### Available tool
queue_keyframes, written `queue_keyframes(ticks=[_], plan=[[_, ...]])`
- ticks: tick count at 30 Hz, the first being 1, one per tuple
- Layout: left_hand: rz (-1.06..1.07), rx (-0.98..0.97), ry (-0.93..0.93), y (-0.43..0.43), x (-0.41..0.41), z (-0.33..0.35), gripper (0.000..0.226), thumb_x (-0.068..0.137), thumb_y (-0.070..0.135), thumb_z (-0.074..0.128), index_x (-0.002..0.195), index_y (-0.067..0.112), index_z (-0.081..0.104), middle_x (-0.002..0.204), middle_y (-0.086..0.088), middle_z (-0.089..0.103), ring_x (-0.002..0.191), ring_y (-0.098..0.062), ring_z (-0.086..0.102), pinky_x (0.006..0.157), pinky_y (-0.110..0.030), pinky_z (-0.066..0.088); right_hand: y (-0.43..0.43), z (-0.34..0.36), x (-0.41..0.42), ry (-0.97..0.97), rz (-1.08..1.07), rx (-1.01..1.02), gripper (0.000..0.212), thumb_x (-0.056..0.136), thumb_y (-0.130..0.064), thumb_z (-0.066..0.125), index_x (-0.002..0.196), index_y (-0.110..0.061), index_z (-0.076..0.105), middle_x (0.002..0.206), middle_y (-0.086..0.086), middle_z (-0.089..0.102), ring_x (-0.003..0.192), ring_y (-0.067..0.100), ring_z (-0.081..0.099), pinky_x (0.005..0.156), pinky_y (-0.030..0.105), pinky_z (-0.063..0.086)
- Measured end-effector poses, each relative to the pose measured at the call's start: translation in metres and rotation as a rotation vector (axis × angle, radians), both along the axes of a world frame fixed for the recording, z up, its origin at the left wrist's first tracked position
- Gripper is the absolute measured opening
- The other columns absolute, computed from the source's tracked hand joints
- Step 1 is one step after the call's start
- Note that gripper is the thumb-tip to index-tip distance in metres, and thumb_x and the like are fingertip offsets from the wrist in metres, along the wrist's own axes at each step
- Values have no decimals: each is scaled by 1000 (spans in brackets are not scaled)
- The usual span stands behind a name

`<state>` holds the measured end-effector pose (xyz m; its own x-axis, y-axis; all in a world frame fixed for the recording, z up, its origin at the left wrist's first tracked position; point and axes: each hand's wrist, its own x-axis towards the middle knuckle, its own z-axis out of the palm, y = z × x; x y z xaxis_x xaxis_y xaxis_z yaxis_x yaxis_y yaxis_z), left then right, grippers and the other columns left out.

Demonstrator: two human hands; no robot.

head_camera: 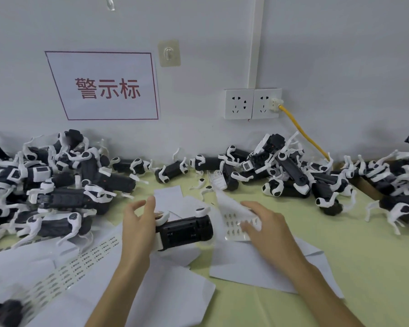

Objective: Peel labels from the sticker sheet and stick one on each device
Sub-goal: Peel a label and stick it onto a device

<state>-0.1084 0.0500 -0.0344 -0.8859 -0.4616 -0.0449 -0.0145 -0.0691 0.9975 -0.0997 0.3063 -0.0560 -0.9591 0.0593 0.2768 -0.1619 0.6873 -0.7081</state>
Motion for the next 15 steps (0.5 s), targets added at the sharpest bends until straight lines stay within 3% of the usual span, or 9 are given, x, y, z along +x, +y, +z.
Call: queue_keyframes(ticks=[2, 6, 8, 10, 12, 15], plan=[[-6, -18, -6, -2, 0, 0, 34, 100, 53, 52, 121, 26, 50, 96, 2, 71, 88, -8, 63, 70, -32, 41, 4, 5, -1, 110, -72, -88, 35, 92, -11, 70, 124, -25, 68, 92, -6, 73, 72, -1, 65, 56, 8, 43], [-32, -37, -25, 2, 0, -2, 43, 102, 51, 49, 132, 21, 44, 111, 3, 60, 90, -16, 63, 70, -31, 38, 4, 15, 4, 253, -85, -176, 36, 90, -6, 71, 117, -29, 71, 80, -33, 65, 79, -12, 64, 61, 4, 43], [-17, -139, 11, 8, 5, -2, 49, 102, 46, 53, 140, 17, 42, 130, -1, 54, 112, -22, 60, 86, -36, 43, 0, 15, 7, 314, -49, -152, 36, 91, -6, 70, 120, -28, 71, 84, -32, 67, 83, -13, 64, 61, 4, 43], [37, -455, 144, 13, 12, 2, 50, 101, 44, 56, 140, 14, 46, 139, -3, 51, 127, -23, 51, 104, -43, 40, -3, 15, 9, 362, 3, -123, 37, 92, -5, 69, 123, -25, 70, 92, -22, 72, 88, -14, 63, 62, 3, 42], [-27, -724, 315, 21, 20, 8, 44, 97, 49, 56, 131, 22, 56, 129, 10, 60, 121, -10, 54, 108, -42, 37, -7, 17, 12, 404, 52, -97, 36, 93, -5, 69, 124, -23, 70, 98, -15, 73, 92, -15, 63, 64, 2, 43], [-297, -817, 377, 34, 32, 16, 36, 89, 66, 47, 109, 42, 65, 107, 32, 66, 111, 8, 56, 110, -33, 27, -11, 22, 19, 476, 136, -65, 33, 94, -13, 68, 126, -22, 69, 102, -22, 72, 90, -12, 64, 68, 3, 44]])
